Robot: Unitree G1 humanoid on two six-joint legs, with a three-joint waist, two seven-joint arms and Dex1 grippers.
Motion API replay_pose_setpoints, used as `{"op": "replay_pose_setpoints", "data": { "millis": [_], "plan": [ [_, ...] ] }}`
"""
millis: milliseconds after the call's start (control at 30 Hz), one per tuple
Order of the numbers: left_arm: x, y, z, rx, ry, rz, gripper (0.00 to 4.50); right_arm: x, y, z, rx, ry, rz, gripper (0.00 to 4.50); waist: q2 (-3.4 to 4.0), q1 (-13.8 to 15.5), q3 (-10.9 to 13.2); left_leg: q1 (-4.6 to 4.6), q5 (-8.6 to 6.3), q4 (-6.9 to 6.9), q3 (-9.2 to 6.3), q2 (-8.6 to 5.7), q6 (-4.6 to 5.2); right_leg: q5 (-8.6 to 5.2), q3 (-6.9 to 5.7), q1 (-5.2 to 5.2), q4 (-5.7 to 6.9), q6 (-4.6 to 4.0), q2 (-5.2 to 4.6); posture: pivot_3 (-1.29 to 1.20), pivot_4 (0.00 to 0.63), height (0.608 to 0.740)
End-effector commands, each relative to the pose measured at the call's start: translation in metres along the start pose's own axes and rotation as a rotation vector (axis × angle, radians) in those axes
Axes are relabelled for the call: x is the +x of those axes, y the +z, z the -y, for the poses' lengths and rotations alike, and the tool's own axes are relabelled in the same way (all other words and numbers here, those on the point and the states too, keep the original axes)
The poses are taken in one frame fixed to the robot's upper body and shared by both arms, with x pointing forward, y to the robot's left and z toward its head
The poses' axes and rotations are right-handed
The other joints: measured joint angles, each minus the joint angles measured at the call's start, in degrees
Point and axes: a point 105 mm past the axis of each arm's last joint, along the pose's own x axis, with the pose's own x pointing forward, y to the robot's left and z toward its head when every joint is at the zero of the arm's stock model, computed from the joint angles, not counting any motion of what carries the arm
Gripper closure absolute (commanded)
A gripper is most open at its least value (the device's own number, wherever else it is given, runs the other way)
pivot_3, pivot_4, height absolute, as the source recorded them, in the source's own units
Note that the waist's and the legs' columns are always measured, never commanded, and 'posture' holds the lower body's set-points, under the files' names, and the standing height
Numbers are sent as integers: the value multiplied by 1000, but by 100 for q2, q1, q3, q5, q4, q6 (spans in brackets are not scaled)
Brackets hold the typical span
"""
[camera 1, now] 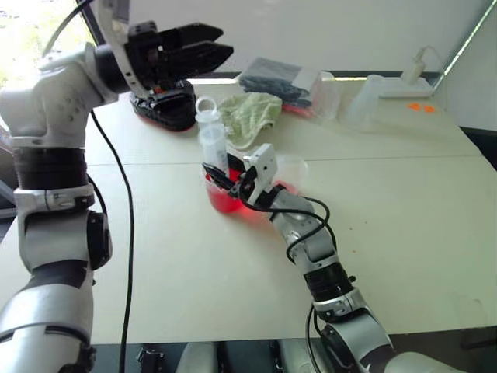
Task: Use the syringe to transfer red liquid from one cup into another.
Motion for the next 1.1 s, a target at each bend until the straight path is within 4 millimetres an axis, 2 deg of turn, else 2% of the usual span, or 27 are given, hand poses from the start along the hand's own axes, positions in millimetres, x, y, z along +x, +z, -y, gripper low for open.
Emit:
{"op": "replay_pose_setpoints", "data": {
  "millis": [33, 367, 467, 667, 833, 967, 1100],
  "plan": [
    [-7, 13, 5, 42, 5, 32, 1374, 9, 35, 3, -22, -19, 146, 3099, 0, 7, 0, 0, 0, 1, 0, 0, 0, 0, 0, 1, 0, 0, 0, 0, 150, 711],
    [-20, 6, 6, 19, 52, 22, 1374, 8, 51, 11, -56, -66, 217, 3099, 0, -1, 0, 1, 0, 0, -1, -1, 0, 0, 0, 2, 0, 0, -1, 0, 150, 711],
    [-30, 3, 5, 8, 79, 6, 1374, 5, 52, 12, -67, -70, 221, 3099, 0, -3, 0, 1, 0, 1, -1, -1, 0, 0, 0, 3, 0, 0, -1, 0, 150, 711],
    [-49, -11, 8, -25, 121, -53, 1374, -1, 69, 20, -63, -111, 261, 3099, 0, 2, 0, 1, 0, -1, -1, -1, 0, 0, 0, 2, 0, 0, -1, 0, 150, 711],
    [-47, -15, 10, -35, 125, -40, 1374, -6, 86, 23, -60, -121, 305, 3099, 0, 19, 0, 1, 0, 3, -5, -2, 0, 0, 0, 7, -1, 0, -2, 0, 150, 711],
    [-41, -20, 9, -44, 113, -28, 1374, -8, 87, 18, -99, -81, 272, 3099, 0, 12, 0, 1, 0, 1, -5, -2, 0, 0, 0, 7, -1, 0, -2, 0, 150, 711],
    [-36, -22, 8, -47, 94, -17, 1374, -20, 105, 32, -121, -123, 281, 3099, 0, 14, 0, 1, 0, 1, -5, -2, 0, 0, 0, 7, -1, 0, -2, 0, 150, 711]
  ]
}}
